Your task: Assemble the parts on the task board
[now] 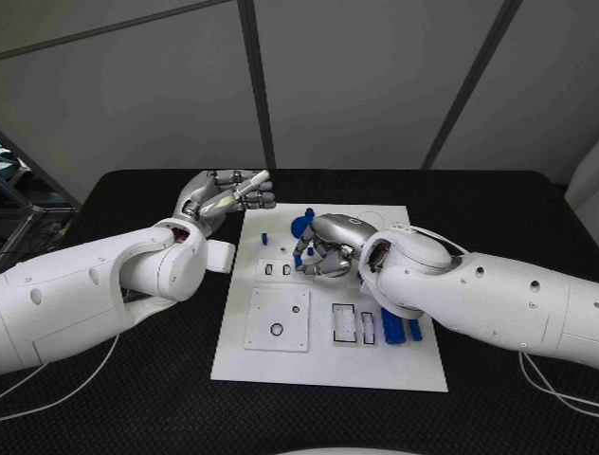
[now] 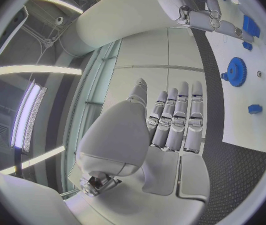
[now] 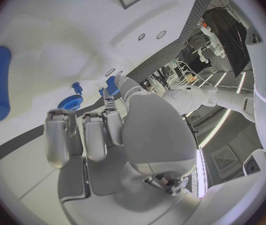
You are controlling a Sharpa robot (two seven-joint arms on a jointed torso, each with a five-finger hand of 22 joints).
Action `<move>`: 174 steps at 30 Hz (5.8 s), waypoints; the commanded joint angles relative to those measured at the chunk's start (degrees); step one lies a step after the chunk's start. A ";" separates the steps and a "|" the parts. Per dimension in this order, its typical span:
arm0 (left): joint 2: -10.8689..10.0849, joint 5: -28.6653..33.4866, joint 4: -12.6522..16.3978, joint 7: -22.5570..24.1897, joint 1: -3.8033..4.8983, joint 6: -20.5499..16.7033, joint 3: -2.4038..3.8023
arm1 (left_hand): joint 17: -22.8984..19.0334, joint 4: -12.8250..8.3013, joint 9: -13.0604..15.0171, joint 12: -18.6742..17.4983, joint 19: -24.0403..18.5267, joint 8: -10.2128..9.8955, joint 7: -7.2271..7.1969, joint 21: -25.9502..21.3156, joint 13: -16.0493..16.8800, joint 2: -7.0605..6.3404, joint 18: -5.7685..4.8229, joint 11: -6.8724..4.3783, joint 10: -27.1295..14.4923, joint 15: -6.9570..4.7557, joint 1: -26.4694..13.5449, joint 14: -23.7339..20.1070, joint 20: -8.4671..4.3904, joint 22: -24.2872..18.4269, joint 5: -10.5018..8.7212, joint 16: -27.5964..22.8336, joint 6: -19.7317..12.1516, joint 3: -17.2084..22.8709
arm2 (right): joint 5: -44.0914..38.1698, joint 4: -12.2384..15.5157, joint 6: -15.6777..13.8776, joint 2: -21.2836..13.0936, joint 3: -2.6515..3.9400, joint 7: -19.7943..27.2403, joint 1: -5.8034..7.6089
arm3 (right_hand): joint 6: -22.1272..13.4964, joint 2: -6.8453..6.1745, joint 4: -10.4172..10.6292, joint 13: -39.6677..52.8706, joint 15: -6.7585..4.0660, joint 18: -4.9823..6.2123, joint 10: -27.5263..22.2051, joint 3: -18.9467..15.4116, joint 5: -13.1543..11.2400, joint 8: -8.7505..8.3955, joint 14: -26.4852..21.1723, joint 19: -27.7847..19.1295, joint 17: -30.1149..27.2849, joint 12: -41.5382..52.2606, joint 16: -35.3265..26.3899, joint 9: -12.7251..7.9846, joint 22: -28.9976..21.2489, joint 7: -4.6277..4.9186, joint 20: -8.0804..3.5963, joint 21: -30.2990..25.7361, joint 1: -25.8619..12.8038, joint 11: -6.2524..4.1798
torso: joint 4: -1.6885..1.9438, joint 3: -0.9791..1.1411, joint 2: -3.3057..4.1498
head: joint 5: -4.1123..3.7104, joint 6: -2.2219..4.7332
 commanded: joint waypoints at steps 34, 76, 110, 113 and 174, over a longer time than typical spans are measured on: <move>0.23 -0.31 0.23 -0.02 0.10 1.08 0.05 | 0.10 -0.33 -0.04 -0.39 0.55 -0.26 0.13 -0.39 -0.01 0.37 0.37 0.20 0.30 -0.05 0.27 0.36 -0.06 -0.11 -0.20 -0.27 0.21 0.05 | -4.42 -2.29 2.37 2.22 -0.04 -2.15 -0.79 | 0.35 -0.24 0.39 4.79 -0.35 -0.64 0.04 -0.16 0.41 -0.13 4.33 0.94 7.96 0.20 0.11 0.08 8.89 0.00 -0.38 0.21 -0.79 -0.07 | -0.06 -0.01 -0.03 | 0.61 -0.83; 0.34 -0.31 0.17 -0.16 0.10 1.08 0.05 | 0.13 -0.38 -0.04 -0.42 0.59 -0.30 0.12 -0.42 -0.01 0.41 0.38 0.19 0.32 -0.06 0.27 0.38 -0.06 -0.14 -0.21 -0.34 0.23 0.03 | -6.42 -2.70 5.05 2.78 -0.30 -3.13 -0.83 | -1.56 -2.11 0.24 3.53 0.12 -0.52 -1.08 -0.84 -0.23 -1.62 4.27 0.50 7.77 -1.27 -0.02 -0.28 8.39 0.80 -0.07 -0.11 -1.99 0.56 | -0.09 0.01 -0.05 | 0.59 -1.34; 0.38 -1.70 -0.40 -1.94 0.09 0.91 0.05 | 0.25 -0.42 -0.03 -0.45 0.78 -0.40 0.02 -0.45 0.01 0.38 0.39 0.14 0.43 -0.08 0.02 0.51 -0.08 -0.22 -0.26 -0.52 0.32 -0.20 | -6.17 1.12 -9.30 0.26 -0.29 0.27 -1.15 | -7.88 -4.52 4.06 2.63 1.60 -0.41 -2.03 -7.92 -10.18 -3.53 4.22 0.20 7.73 -2.09 -0.10 -0.58 8.08 2.42 1.40 -0.42 -5.95 2.21 | -0.12 0.08 -0.14 | 0.41 -1.45; 0.32 -2.94 -0.75 -2.84 0.09 0.88 0.05 | 0.72 -0.50 0.03 -0.12 1.76 -0.31 -0.43 -0.16 0.18 0.41 0.45 -0.33 1.62 -0.52 -0.41 1.73 -0.39 -0.20 -0.27 -0.31 1.06 -0.58 | -5.64 2.73 -13.32 -1.28 -0.27 1.74 -1.20 | -8.91 -4.64 4.71 2.51 1.70 -0.39 -2.12 -9.00 -10.68 -3.64 4.21 0.16 7.73 -2.19 -0.11 -0.63 8.04 2.55 1.51 -0.47 -5.18 2.32 | -0.26 0.05 -0.15 | 0.38 -1.40; 13.53 -55.29 -9.89 -56.13 12.11 29.68 -8.42 | 80.05 8.13 21.88 65.19 28.86 23.76 -9.21 61.19 60.95 3.52 -6.12 -10.24 17.09 -11.16 -14.32 27.41 -11.19 63.56 -1.98 81.30 2.09 -10.30 | 22.87 3.86 -10.30 -18.68 3.13 11.78 4.42 | -4.76 -1.59 3.69 -15.19 0.01 4.27 -10.27 -9.68 0.26 -1.27 -0.28 -14.23 -13.48 -22.08 -17.88 -0.64 -13.05 1.04 -0.08 -16.31 1.43 0.60 | -0.78 0.55 -3.07 | 1.23 -3.13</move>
